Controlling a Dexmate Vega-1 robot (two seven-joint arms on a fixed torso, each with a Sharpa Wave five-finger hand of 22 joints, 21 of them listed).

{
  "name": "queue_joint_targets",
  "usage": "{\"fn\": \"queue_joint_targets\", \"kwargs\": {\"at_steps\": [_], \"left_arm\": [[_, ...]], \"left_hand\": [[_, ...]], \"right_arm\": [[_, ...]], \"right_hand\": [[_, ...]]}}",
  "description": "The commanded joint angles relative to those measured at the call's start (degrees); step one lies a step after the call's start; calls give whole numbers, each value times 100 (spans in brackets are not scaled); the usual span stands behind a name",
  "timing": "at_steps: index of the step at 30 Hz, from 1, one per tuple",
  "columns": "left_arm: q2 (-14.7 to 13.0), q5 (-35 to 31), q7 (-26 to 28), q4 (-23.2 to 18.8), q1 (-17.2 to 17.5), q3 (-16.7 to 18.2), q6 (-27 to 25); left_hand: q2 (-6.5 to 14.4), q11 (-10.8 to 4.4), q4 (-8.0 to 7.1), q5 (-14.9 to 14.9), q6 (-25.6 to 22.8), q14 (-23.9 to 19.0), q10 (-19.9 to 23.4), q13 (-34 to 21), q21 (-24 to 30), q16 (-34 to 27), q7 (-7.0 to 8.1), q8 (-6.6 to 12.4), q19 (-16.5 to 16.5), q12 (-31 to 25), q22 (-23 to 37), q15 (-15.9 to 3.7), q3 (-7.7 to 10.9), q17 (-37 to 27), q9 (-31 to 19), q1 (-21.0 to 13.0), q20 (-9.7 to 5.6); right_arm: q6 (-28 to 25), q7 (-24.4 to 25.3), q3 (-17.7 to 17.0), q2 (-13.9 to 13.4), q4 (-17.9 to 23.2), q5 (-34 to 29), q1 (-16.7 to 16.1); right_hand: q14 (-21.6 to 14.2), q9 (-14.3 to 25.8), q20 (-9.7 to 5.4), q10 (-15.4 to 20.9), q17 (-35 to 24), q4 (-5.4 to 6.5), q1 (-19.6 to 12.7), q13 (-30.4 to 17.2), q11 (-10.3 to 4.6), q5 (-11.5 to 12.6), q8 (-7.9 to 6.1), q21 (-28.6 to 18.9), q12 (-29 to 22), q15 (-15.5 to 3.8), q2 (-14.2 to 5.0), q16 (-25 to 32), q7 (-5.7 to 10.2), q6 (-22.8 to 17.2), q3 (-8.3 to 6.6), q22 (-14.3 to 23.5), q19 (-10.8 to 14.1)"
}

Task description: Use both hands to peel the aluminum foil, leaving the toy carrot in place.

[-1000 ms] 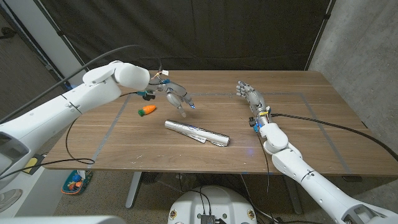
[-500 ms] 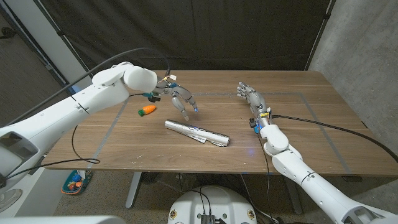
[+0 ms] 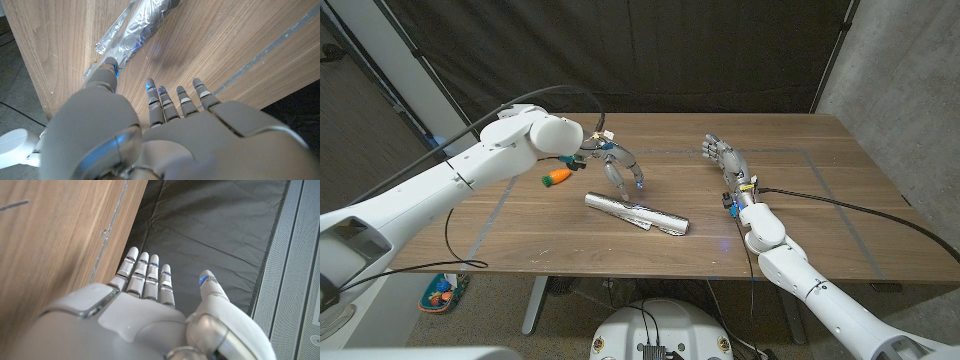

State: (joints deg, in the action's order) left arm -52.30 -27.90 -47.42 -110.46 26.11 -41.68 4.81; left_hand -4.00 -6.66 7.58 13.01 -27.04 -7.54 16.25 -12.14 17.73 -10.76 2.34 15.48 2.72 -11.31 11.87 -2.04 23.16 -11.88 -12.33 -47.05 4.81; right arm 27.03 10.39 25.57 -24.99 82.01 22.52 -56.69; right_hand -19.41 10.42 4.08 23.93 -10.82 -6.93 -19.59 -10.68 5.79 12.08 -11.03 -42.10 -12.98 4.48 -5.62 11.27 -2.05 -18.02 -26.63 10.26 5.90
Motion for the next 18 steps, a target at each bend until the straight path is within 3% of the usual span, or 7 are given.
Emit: {"fn": "queue_joint_targets", "kwargs": {"at_steps": [1, 18], "left_arm": [[24, -340, 82, -263, 200, -7, 11], [49, -1017, 359, -520, 555, 10, 16]], "left_hand": [[-7, 0, -3, 49, -30, 14, 9, -38, 9, -45, 18, 55, -28, -41, 30, -211, -50, -37, -35, -47, 14], [76, 23, -46, 57, 209, 76, -55, -69, 40, -67, 87, 5, 4, -59, 45, -242, -83, -66, -39, -85, 5]], "right_arm": [[71, -5, -28, -30, 63, 15, -105], [171, 6, -59, -57, 146, 18, -285]], "right_hand": [[-41, 5, 0, 41, -6, 17, 65, -12, -1, -9, -22, 11, -42, -1, 1, 41, 1, -69, 0, 14, 83], [-52, 5, 0, 62, -3, 30, 103, -12, -13, -14, -18, 27, -41, -5, 0, 35, 5, -85, 8, 14, 94]]}}
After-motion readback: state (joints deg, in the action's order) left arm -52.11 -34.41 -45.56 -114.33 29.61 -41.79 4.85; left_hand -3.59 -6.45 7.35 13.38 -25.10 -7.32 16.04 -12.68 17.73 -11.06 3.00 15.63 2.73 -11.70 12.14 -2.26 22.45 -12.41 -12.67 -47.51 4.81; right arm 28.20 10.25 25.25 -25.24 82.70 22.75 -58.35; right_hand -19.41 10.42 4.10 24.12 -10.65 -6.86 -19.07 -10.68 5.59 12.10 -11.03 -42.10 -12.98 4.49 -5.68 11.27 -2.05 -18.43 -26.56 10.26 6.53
